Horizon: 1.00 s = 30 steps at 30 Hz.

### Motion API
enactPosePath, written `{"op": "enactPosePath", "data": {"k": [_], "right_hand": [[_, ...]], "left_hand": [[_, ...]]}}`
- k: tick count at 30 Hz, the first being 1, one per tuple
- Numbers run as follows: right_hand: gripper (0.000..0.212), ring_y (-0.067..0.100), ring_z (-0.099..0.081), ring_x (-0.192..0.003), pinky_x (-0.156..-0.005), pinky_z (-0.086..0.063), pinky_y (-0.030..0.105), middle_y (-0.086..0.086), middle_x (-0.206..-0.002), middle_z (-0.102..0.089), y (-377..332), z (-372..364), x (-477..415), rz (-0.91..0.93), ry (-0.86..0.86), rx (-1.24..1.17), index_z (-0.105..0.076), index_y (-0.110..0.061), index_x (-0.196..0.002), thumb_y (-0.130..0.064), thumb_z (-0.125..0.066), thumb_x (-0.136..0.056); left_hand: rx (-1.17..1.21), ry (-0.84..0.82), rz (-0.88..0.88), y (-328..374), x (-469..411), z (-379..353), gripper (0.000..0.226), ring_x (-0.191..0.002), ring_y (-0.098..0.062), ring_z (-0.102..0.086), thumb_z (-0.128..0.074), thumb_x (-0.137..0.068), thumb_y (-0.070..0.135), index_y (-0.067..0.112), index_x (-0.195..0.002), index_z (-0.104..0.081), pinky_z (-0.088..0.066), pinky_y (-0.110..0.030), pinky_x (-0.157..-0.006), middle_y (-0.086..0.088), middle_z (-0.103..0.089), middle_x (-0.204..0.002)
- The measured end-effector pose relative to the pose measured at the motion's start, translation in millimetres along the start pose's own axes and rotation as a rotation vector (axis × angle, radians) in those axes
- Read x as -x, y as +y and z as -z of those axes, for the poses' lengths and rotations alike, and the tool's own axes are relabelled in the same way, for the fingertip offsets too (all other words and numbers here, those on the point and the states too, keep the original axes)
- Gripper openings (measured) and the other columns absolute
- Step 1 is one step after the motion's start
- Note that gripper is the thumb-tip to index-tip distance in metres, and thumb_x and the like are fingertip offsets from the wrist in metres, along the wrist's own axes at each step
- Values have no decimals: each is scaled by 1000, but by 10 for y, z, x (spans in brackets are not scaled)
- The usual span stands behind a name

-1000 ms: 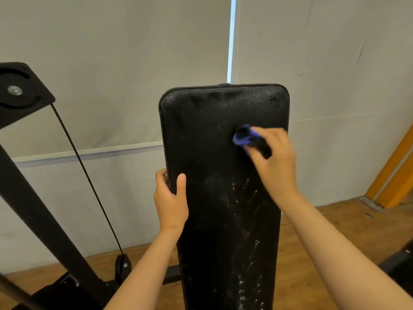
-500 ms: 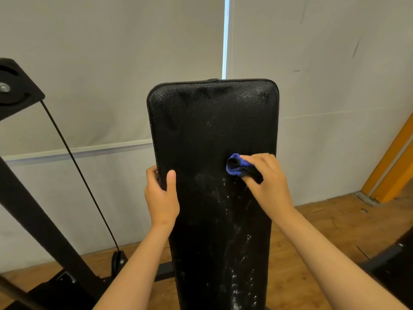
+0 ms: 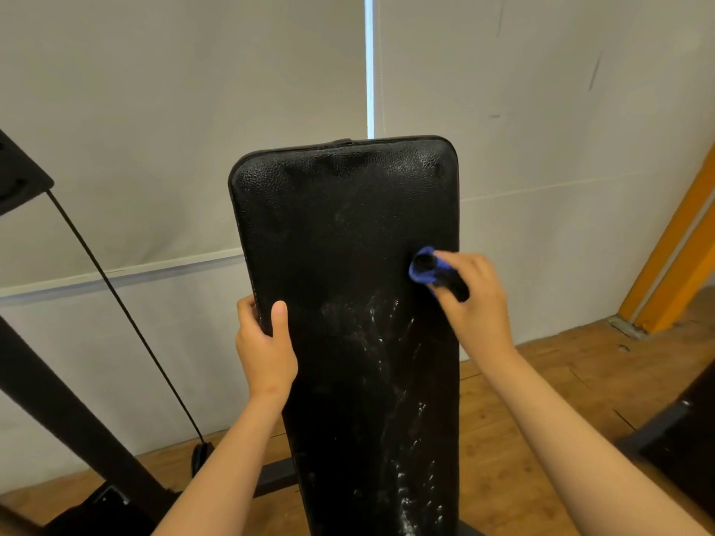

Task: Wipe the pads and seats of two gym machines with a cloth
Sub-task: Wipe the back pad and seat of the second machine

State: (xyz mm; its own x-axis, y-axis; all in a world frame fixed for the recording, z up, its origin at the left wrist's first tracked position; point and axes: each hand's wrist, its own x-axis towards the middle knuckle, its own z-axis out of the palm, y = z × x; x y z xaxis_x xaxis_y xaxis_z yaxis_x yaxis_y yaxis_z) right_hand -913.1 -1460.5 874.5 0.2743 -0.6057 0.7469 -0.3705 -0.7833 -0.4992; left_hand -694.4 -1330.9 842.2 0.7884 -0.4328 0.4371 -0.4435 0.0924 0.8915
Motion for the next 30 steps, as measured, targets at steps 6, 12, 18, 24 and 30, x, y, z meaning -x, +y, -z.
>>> {"op": "enactPosePath", "data": {"k": [6, 12, 18, 24, 30], "right_hand": [[39, 16, -54, -104, -90, -38, 11, 2, -110, -59, 110, 71, 89, -18, -46, 8, -63, -14, -119, -7, -69, -81], [34, 11, -53, -98, -88, -39, 12, -5, -106, -55, 99, 248, -549, 0, 169, -32, -65, -12, -115, -4, -67, -82], [36, -1, -50, -99, -88, -39, 6, -4, -108, -57, 270, 182, -148, -124, 72, -53, -61, -13, -120, -6, -67, -85], [38, 3, -54, -104, -92, -44, 13, -4, -111, -60, 386, 6, 655, -316, 19, -103, -61, -18, -121, -9, -67, -85], [38, 10, -55, -106, -96, -48, 27, -2, -113, -59, 346, -51, 872, -372, 20, -102, -62, -16, -121, -7, -68, -84]], "left_hand": [[6, -11, -12, -10, 20, 2, 33, -88, 1, -54, -43, -98, 33, 11, -123, -48, -39, -10, -74, 5, -56, -105], [11, -31, 9, 3, 10, 2, 32, -87, 4, -54, -42, -99, 30, 10, -123, -48, -38, -8, -72, 5, -55, -104], [26, -21, 9, -4, 15, -11, 27, -87, 14, -53, -40, -98, 38, 20, -116, -48, -37, -2, -72, 16, -54, -96], [8, 7, -8, -34, 12, -26, 28, -85, 11, -52, -39, -101, 34, 15, -117, -50, -37, -5, -72, 10, -54, -99], [3, 5, -15, -34, 19, -32, 35, -81, 11, -53, -39, -101, 36, 8, -119, -51, -36, 3, -66, 10, -53, -96]]}}
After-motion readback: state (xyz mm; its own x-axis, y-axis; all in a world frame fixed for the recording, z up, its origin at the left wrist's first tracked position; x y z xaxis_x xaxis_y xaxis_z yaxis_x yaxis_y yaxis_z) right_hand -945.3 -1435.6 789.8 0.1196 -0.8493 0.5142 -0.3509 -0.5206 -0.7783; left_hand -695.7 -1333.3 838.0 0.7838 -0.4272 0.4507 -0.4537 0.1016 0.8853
